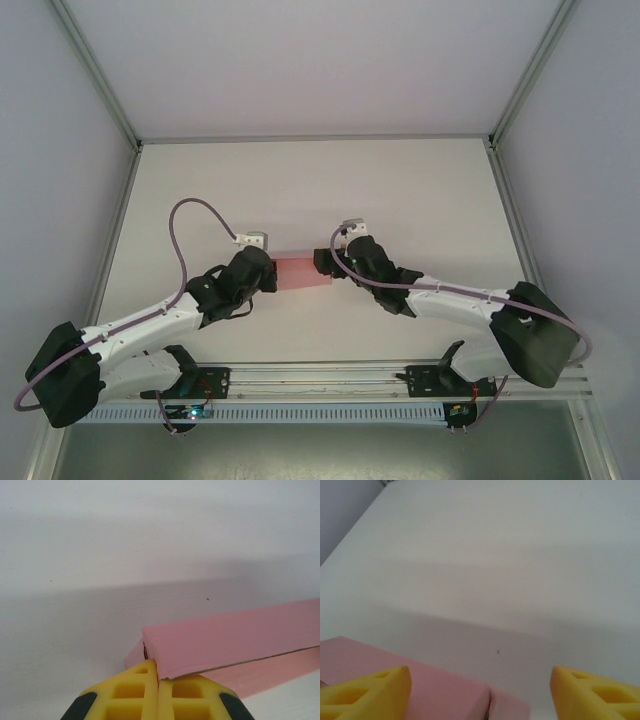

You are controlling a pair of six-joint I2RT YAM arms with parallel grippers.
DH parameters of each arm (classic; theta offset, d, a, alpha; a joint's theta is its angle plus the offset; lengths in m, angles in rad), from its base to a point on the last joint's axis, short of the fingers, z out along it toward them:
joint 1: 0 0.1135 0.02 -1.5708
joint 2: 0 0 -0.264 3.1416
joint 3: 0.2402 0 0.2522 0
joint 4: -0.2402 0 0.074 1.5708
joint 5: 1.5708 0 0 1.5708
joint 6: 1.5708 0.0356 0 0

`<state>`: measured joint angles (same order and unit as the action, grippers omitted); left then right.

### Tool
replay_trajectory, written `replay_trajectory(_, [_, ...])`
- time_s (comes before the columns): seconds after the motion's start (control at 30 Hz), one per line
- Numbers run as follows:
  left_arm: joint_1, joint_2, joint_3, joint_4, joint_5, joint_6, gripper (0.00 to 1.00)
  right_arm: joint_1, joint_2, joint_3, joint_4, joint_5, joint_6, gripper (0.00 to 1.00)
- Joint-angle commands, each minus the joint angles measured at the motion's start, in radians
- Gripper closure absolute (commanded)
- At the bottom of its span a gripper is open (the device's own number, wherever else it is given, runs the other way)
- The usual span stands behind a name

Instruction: Assemble paper box

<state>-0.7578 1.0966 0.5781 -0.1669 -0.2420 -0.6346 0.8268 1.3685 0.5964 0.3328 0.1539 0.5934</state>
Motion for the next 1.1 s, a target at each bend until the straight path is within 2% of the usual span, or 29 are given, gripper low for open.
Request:
replay_trajectory(0.0, [-0.021, 0.018, -0.052, -0.144, 0.047, 0.004, 0.95, 0.005, 0.051, -0.067, -0.003, -0.064, 0.105, 0.36])
replay_trajectory(0.2, [-0.022, -0.052, -0.042, -0.175, 0.076, 0.061, 0.71, 0.023, 0.086, -0.134, 0.047, -0.059, 0.179, 0.45])
replay_trajectory(0.27, [-0.021, -0.076, -0.03, -0.2, 0.086, 0.079, 0.57, 0.022, 0.084, -0.137, 0.023, -0.039, 0.193, 0.48])
replay_trajectory(0.3, [-0.021, -0.089, -0.02, -0.219, 0.092, 0.083, 0.45, 0.019, 0.081, -0.138, 0.008, -0.027, 0.203, 0.53])
replay_trajectory(0.37, [-0.021, -0.117, 0.0, -0.247, 0.117, 0.088, 0.42, 0.011, 0.074, -0.149, -0.001, -0.017, 0.223, 0.57])
replay_trajectory(0.47, [-0.021, -0.151, 0.035, -0.265, 0.188, 0.079, 0.24, 0.006, 0.078, -0.155, -0.016, -0.012, 0.245, 0.6])
replay_trajectory(0.6, [-0.01, -0.149, 0.09, -0.281, 0.181, 0.014, 0.12, 0.007, 0.103, -0.155, -0.012, -0.032, 0.258, 0.62])
replay_trajectory(0.63, [0.0, -0.139, 0.11, -0.292, 0.183, -0.016, 0.03, 0.008, 0.107, -0.154, -0.011, -0.033, 0.262, 0.62])
replay_trajectory(0.67, [0.012, -0.127, 0.126, -0.291, 0.209, -0.033, 0.0, 0.008, 0.112, -0.153, -0.009, -0.037, 0.265, 0.63])
replay_trajectory(0.83, [0.114, -0.076, 0.117, -0.241, 0.328, -0.161, 0.0, 0.009, 0.112, -0.16, -0.01, -0.033, 0.276, 0.71])
replay_trajectory(0.97, [0.257, -0.084, -0.049, 0.0, 0.535, -0.251, 0.0, 0.007, 0.11, -0.165, -0.006, -0.032, 0.278, 0.74])
replay_trajectory(1.07, [0.318, -0.1, -0.16, 0.203, 0.637, -0.312, 0.09, 0.006, 0.117, -0.161, -0.008, -0.038, 0.275, 0.75])
